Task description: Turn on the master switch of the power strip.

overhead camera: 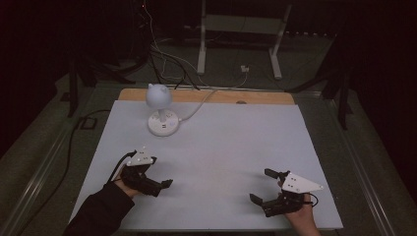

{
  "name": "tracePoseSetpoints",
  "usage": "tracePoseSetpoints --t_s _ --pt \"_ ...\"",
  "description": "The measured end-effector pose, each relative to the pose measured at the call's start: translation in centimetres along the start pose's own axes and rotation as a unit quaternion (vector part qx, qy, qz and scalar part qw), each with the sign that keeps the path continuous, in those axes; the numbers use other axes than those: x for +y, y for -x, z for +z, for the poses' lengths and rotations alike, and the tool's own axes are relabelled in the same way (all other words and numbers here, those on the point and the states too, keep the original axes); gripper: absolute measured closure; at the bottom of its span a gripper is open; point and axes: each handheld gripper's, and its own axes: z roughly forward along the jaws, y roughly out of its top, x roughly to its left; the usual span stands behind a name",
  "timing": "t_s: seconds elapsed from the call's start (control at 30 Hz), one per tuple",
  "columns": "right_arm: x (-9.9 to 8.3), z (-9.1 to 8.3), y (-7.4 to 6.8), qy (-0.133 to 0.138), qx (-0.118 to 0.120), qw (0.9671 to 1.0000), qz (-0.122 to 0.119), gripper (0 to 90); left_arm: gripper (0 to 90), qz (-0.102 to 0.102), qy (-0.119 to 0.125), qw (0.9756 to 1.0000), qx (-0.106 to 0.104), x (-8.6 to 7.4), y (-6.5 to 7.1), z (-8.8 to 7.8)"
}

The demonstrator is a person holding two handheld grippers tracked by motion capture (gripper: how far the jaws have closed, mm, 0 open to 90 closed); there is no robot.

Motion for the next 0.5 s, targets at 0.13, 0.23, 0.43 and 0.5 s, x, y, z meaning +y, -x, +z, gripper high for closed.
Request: tracePoseSetpoints --t_s 0.13,0.23,0.43,0.5 --pt "0.0 0.0 0.0 -0.001 0.0 1.0 -0.001 0.0 0.3 0.003 -0.01 0.9999 0.005 -1.0 0.4 -0.2" --pt "0.0 0.0 0.0 -0.002 0.0 1.0 -0.001 0.0 0.3 0.002 -0.012 0.9999 0.003 -1.7 0.6 -0.5" --pt "0.0 0.1 -0.1 -0.004 0.001 1.0 -0.002 0.1 0.3 -0.006 -0.008 0.9998 0.016 -3.1 0.7 -1.2" --pt "0.0 0.1 -0.1 -0.003 0.001 1.0 -0.002 0.1 0.3 -0.006 -0.011 0.9997 0.021 -3.5 0.7 -1.5"
